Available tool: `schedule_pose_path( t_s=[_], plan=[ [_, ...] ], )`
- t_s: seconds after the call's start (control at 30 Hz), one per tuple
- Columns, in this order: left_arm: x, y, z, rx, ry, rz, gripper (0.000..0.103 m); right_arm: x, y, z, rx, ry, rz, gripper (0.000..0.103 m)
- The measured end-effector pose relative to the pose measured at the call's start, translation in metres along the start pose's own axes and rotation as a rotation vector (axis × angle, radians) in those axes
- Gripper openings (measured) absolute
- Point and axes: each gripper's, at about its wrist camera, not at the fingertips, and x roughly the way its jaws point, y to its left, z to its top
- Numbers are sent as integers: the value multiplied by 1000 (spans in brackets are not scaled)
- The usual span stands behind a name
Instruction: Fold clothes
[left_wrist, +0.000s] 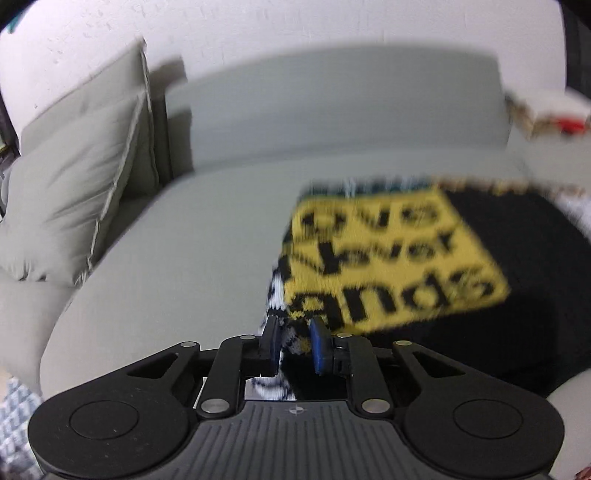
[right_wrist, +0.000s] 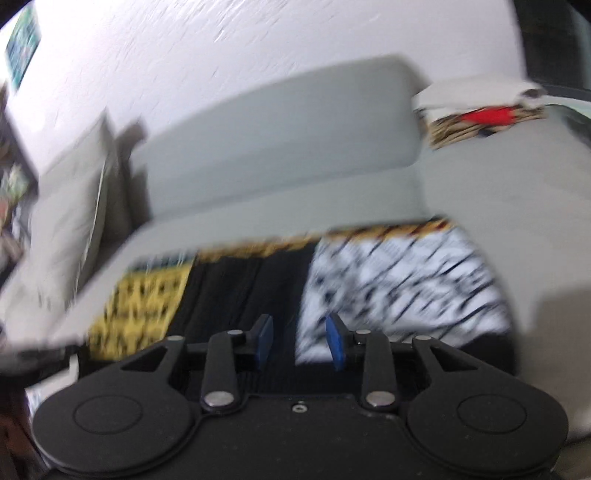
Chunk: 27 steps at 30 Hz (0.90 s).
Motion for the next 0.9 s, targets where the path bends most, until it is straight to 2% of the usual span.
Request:
schedule_pose_path(
  t_s=[0.03, 0.1, 0.17, 0.23, 0.3, 0.37, 0.43, 0.5, 0.63, 0.7, 0.77, 0.83, 0.9],
  plan=[
    [8, -2, 0, 12, 35, 17, 23, 12, 3, -6, -27, 45, -21, 31],
    [17, -5, 4, 41, 53, 47, 26, 28, 12, -17, -89, 113, -59, 31],
    [13, -9, 5, 56, 50, 64, 26, 24, 19, -17, -126, 119, -69, 32],
    [1, -8, 5, 41, 26, 62, 26, 18, 11, -13, -109, 120, -40, 31],
    [-15, -3, 6, 1, -13, 38, 28, 3, 3, -7, -53, 86, 8, 32],
    [-31, 3, 10, -48, -61, 12, 29, -11, -5, 1, 4, 12, 56, 35],
    [-36, 3, 23, -70, -120, 18, 30, -18, -9, 15, 27, -59, 80, 36],
    [-33, 4, 40, -84, -162, 16, 30, -13, -13, 31, 41, -92, 80, 36],
    [9, 13, 81, -123, -158, -13, 28, 20, -13, 59, 36, -144, 5, 30],
    [36, 16, 95, -121, -138, -8, 18, 42, -15, 70, 48, -149, -22, 30],
    [63, 16, 106, -113, -116, -3, 18, 63, -17, 81, 60, -154, -48, 30],
    [97, 14, 105, -81, -41, 22, 18, 86, -14, 84, 33, -151, -73, 30],
    [121, 10, 98, -42, -7, 63, 18, 108, -11, 79, -3, -118, -97, 30]
  ],
)
